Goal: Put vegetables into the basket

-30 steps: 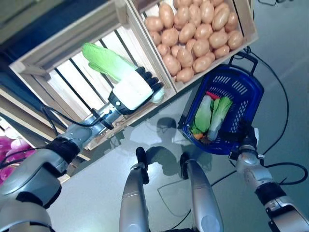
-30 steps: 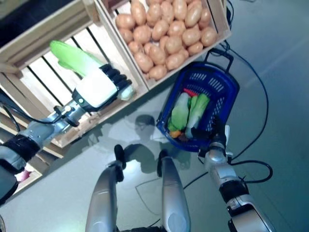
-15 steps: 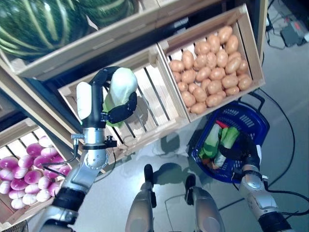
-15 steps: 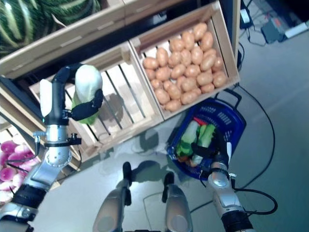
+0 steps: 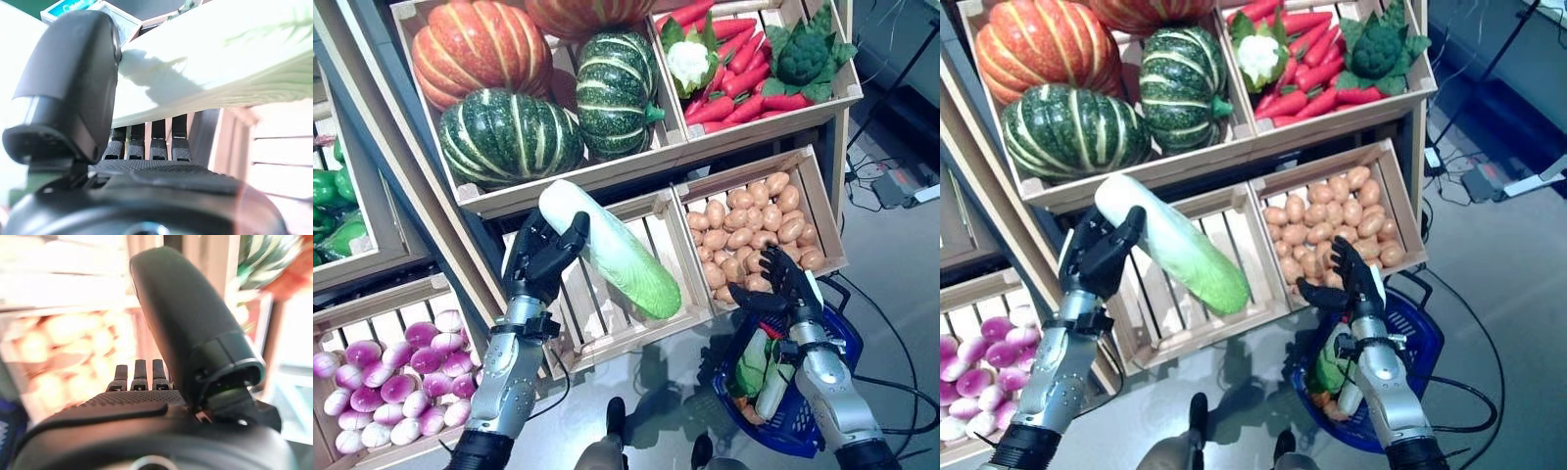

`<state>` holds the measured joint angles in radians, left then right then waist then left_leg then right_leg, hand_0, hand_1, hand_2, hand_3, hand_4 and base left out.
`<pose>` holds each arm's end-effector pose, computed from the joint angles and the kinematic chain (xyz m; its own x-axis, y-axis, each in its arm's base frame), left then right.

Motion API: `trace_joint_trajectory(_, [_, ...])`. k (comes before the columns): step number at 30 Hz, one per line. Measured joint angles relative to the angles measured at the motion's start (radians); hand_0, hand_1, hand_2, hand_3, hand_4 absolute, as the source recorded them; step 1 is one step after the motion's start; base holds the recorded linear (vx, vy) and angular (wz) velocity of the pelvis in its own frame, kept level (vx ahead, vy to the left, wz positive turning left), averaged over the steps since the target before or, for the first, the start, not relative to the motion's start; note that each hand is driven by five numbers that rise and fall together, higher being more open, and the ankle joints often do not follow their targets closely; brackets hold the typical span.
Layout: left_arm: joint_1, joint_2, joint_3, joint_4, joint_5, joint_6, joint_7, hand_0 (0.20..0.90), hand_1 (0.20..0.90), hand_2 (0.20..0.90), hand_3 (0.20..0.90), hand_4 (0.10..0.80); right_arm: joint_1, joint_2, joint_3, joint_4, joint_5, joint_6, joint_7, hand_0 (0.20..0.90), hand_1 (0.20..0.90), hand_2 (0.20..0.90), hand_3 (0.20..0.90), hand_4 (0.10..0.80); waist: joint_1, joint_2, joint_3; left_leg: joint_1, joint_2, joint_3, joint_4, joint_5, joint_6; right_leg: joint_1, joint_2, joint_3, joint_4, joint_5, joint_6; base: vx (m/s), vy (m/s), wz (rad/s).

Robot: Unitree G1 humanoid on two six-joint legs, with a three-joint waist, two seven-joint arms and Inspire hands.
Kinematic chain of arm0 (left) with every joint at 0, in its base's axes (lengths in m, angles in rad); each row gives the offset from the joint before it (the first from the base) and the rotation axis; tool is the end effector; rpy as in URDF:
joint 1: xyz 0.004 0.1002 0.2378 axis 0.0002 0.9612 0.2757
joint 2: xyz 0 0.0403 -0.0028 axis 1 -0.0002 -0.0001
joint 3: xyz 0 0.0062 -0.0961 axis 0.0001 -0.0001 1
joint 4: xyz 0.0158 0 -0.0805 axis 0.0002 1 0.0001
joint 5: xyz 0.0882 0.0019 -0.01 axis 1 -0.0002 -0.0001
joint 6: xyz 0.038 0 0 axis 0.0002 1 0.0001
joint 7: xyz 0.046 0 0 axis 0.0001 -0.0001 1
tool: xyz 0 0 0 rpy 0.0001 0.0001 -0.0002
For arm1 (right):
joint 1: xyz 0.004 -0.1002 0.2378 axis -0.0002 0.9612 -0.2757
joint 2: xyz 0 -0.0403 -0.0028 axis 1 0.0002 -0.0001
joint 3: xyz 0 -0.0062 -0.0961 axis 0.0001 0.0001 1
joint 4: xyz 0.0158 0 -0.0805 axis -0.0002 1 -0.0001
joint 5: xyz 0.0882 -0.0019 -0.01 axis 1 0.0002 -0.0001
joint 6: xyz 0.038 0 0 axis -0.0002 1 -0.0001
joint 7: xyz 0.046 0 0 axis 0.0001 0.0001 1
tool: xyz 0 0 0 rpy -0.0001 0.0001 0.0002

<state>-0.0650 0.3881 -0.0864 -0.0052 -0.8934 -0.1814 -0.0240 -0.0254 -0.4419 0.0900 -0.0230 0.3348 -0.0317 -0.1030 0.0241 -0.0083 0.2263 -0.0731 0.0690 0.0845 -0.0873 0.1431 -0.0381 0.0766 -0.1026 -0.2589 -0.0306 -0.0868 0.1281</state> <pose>0.2035 0.2038 0.0794 0.9786 -0.0324 0.2033 0.1276 0.8706 -0.4752 0.1965 -0.2091 0.0722 0.9988 -0.0007 0.0489 0.0058 0.9947 -0.1030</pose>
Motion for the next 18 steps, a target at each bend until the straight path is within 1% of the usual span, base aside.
trace_joint_trajectory(3, [0.000,0.001,-0.045,0.000,-0.047,0.045,-0.007,0.300,0.300,0.300,0.300,0.400,-0.013,-0.018,0.020,-0.023,0.070,0.002,0.054,0.900,0.900,0.900,0.900,0.800,0.001,-0.011,-0.024,0.002,-0.004,0.001,0.000,-0.003,0.004,0.005,-0.002,0.001,-0.008,0.005,0.002,0.036,0.010,0.00])
trace_joint_trajectory(4, [0.000,0.001,-0.064,0.000,-0.045,0.053,-0.007,0.300,0.300,0.300,0.300,0.400,-0.028,-0.021,0.037,-0.023,0.087,0.015,0.073,0.900,0.900,0.900,0.900,0.800,0.001,-0.016,-0.033,0.007,-0.004,0.002,0.000,-0.003,0.005,0.008,-0.002,0.002,-0.008,0.005,0.002,0.034,0.009,-0.02])
trace_joint_trajectory(6, [0.000,0.002,-0.072,0.001,-0.044,0.072,-0.008,0.300,0.300,0.300,0.300,0.400,-0.041,-0.026,0.050,-0.024,0.106,0.040,0.112,0.900,0.900,0.900,0.900,0.800,0.000,-0.018,-0.036,0.017,-0.004,0.002,-0.001,-0.003,0.005,0.018,-0.002,0.002,-0.008,0.005,0.002,0.000,0.000,0.00])
trace_joint_trajectory(7, [0.000,0.004,-0.078,0.001,-0.043,0.078,-0.008,0.300,0.300,0.300,0.300,0.400,-0.043,-0.036,0.059,-0.028,0.108,0.062,0.135,0.900,0.900,0.900,0.900,0.800,0.000,-0.017,-0.036,0.023,-0.004,0.002,-0.001,-0.004,0.007,0.024,-0.002,0.003,-0.009,0.005,0.002,0.031,0.007,0.00])
trace_joint_trajectory(8, [0.000,0.004,-0.084,0.001,-0.041,0.088,-0.009,0.300,0.300,0.300,0.300,0.400,-0.045,-0.068,0.082,-0.035,0.119,0.103,0.167,0.900,0.900,0.900,0.900,0.800,0.002,-0.016,-0.045,0.023,-0.004,0.002,-0.001,-0.005,0.008,0.025,-0.002,0.003,-0.010,0.005,0.002,0.000,0.000,0.00])
trace_joint_trajectory(10, [0.000,0.008,-0.085,0.001,-0.039,0.101,-0.011,0.300,0.300,0.300,0.300,0.400,-0.045,-0.099,0.103,-0.039,0.156,0.144,0.204,0.900,0.900,0.900,0.900,0.800,0.003,-0.014,-0.053,0.024,-0.004,0.002,-0.001,-0.006,0.008,0.026,-0.002,0.003,-0.010,0.006,0.002,0.000,0.000,0.00])
trace_joint_trajectory(13, [0.000,0.019,-0.085,0.001,-0.021,0.119,-0.013,0.300,0.300,0.300,0.300,0.400,-0.048,-0.118,0.122,-0.040,0.228,0.219,0.270,0.900,0.900,0.900,0.900,0.800,0.003,-0.011,-0.064,0.024,-0.004,0.002,-0.001,-0.006,0.008,0.027,-0.002,0.003,-0.013,0.007,0.002,0.000,0.000,0.00])
trace_joint_trajectory(15, [0.000,0.023,-0.085,0.003,-0.019,0.126,-0.013,0.300,0.300,0.300,0.300,0.400,-0.057,-0.144,0.147,-0.044,0.247,0.246,0.297,0.900,0.900,0.900,0.900,0.800,0.003,-0.012,-0.069,0.024,-0.006,0.002,-0.001,-0.006,0.008,0.030,-0.002,0.003,-0.018,0.009,0.003,0.000,0.000,0.00])
trace_joint_trajectory(18, [0.000,0.031,-0.086,0.018,-0.017,0.130,-0.013,0.300,0.300,0.300,0.300,0.400,-0.086,-0.170,0.187,-0.044,0.270,0.311,0.357,0.900,0.900,0.900,0.900,0.800,0.003,-0.013,-0.080,0.026,-0.006,0.002,-0.001,-0.006,0.008,0.033,-0.002,0.003,-0.021,0.009,0.003,0.000,0.000,0.00])
